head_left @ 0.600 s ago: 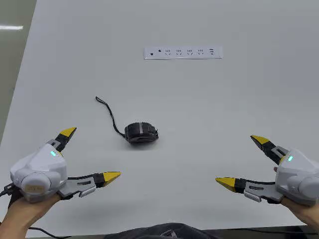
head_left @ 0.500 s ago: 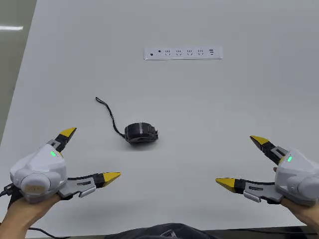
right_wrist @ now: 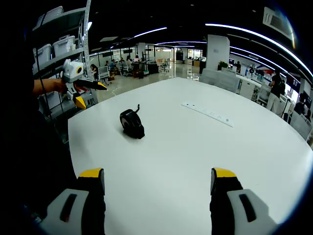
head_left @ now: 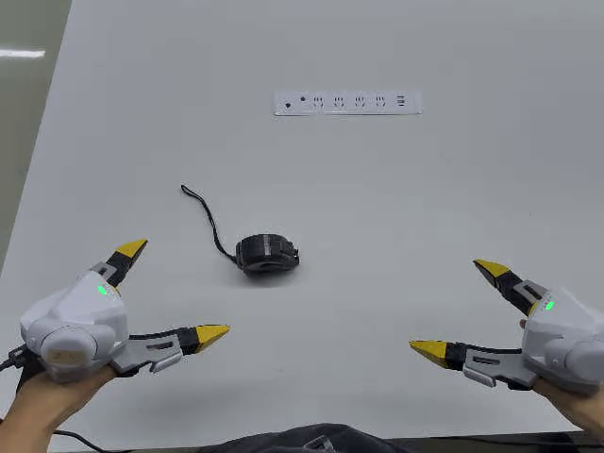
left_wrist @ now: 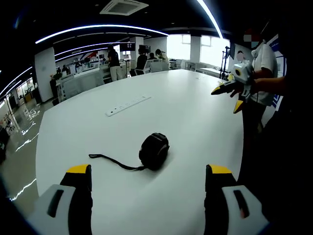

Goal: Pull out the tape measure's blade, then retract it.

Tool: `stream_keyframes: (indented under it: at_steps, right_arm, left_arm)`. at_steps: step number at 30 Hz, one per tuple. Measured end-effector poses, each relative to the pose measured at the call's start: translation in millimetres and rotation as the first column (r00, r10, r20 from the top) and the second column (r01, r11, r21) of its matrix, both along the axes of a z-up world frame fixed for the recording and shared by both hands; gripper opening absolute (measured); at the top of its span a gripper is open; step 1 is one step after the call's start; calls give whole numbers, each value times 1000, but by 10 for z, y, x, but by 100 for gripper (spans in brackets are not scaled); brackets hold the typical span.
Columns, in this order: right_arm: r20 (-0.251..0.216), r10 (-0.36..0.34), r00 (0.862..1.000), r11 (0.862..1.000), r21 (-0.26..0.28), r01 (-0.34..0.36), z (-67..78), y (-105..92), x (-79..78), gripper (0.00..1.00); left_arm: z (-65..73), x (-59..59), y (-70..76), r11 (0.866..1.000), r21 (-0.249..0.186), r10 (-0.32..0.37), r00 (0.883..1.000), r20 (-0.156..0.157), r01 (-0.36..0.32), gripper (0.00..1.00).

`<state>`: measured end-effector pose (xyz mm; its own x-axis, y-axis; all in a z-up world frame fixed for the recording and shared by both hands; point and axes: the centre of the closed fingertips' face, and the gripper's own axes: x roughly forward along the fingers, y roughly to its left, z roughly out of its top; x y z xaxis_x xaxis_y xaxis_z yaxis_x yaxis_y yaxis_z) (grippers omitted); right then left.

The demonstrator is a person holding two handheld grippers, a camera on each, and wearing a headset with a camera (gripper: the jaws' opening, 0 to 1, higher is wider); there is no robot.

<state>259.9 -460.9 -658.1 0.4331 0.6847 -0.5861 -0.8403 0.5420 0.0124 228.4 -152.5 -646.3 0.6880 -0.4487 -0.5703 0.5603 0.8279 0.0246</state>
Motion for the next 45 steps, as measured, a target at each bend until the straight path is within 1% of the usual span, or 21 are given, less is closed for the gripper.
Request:
stream_keyframes:
  at_steps: [2, 5, 10, 15, 19, 25, 32, 35, 38, 42, 43, 45]
  right_arm:
    - [1, 1, 1000, 1000, 0, -1, 0, -1, 3, 90]
    - [6, 4, 1000, 1000, 1, -4, 3, 2, 10, 90]
    - [10, 11, 1000, 1000, -2, -11, -13, -16, 33, 88]
    - [21, 26, 999, 1000, -3, -26, -10, -12, 62, 86]
    - [34, 55, 998, 998, -9, -54, -12, 9, 85, 82]
    - [44, 94, 995, 995, -16, -94, -29, 65, 136, 78]
    - [55, 157, 986, 987, -33, -155, -88, 121, 203, 72]
    - [55, 186, 981, 982, -40, -184, -125, 147, 229, 70]
    - [60, 224, 973, 974, -51, -221, -163, 179, 257, 67]
    - [61, 255, 965, 966, -55, -252, -198, 219, 302, 65]
    - [58, 267, 962, 963, -55, -264, -214, 238, 312, 65]
    - [57, 280, 958, 959, -59, -276, -239, 262, 328, 64]
  left_arm:
    - [-9, 7, -3, 1000, 10, -6, 1000, 1, 6, 96]
    - [-7, 15, -24, 1000, 9, -15, 1000, 1, 15, 95]
    - [-37, 40, -33, 999, 28, -41, 999, 0, 41, 93]
    - [-43, 66, -60, 996, 43, -75, 997, -4, 75, 88]
    - [-80, 92, -96, 991, 70, -117, 993, -12, 118, 83]
    - [-122, 170, -159, 982, 88, -163, 986, -19, 165, 76]
    - [-204, 287, -183, 970, 114, -210, 977, -31, 213, 69]
    - [-245, 334, -215, 964, 121, -233, 972, -42, 236, 69]
    - [-304, 387, -253, 953, 137, -265, 963, -51, 270, 67]
    - [-398, 454, -275, 945, 140, -289, 955, -64, 296, 65]
    - [-418, 459, -300, 939, 145, -303, 950, -73, 311, 65]
    - [-457, 475, -313, 932, 156, -317, 945, -80, 326, 63]
